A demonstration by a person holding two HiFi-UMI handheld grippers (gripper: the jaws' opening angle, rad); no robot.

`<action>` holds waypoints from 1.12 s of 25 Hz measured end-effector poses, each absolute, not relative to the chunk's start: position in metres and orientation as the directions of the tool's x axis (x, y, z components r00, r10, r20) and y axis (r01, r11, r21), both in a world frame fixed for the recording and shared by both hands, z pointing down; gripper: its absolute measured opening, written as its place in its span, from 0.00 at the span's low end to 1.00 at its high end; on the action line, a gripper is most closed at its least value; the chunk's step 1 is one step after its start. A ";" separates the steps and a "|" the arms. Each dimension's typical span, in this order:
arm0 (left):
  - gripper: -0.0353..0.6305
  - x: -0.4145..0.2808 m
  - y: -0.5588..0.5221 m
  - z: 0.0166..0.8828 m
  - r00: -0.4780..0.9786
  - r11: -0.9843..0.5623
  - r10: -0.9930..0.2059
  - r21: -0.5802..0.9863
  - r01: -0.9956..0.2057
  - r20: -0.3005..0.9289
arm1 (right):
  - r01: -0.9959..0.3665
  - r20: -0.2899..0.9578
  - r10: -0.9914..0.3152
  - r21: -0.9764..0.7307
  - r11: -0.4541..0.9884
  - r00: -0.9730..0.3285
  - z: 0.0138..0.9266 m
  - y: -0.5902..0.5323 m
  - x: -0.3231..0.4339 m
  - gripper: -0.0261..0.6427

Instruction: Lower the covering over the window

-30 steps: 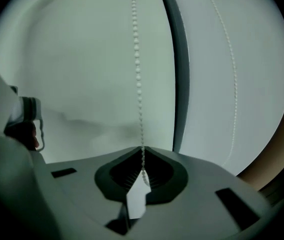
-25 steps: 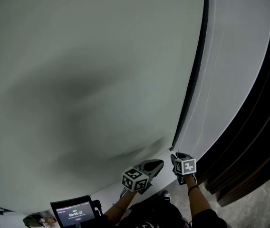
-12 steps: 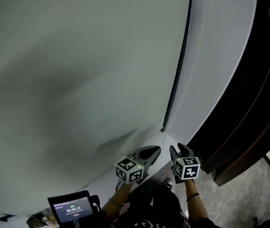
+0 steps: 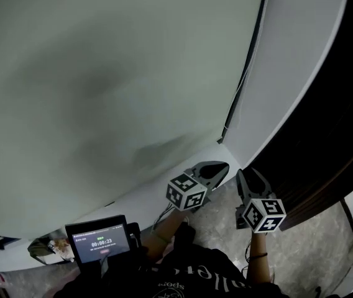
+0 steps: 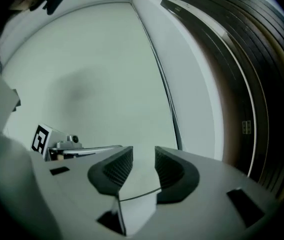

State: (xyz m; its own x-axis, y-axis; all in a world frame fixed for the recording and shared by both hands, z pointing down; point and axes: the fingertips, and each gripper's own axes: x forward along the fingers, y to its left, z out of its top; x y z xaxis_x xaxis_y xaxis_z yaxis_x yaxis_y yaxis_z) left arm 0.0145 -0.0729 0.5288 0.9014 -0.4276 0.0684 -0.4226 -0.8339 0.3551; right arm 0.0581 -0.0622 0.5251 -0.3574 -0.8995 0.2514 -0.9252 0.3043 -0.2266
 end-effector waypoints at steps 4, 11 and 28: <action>0.06 0.059 -0.012 0.524 0.900 -0.817 -0.433 0.397 -0.417 0.054 | -0.912 0.256 -0.893 -0.284 0.295 -0.369 0.526 0.008 0.101 0.23; 0.06 0.117 0.089 0.531 0.891 -0.800 -0.453 0.424 -0.424 0.037 | -0.907 0.241 -0.895 -0.292 0.303 -0.376 0.532 0.111 0.157 0.09; 0.06 0.095 0.216 0.505 0.862 -0.796 -0.504 0.362 -0.486 0.050 | -0.844 0.140 -0.870 -0.356 0.402 -0.473 0.509 0.226 0.128 0.06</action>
State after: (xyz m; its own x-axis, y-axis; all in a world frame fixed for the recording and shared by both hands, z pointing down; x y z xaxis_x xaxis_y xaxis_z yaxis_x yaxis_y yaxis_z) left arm 0.0954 0.2157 0.5050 0.8625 -0.5036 0.0502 -0.4856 -0.7957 0.3620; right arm 0.1283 0.2258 0.5092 -0.4731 -0.8697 0.1404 -0.8439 0.4016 -0.3557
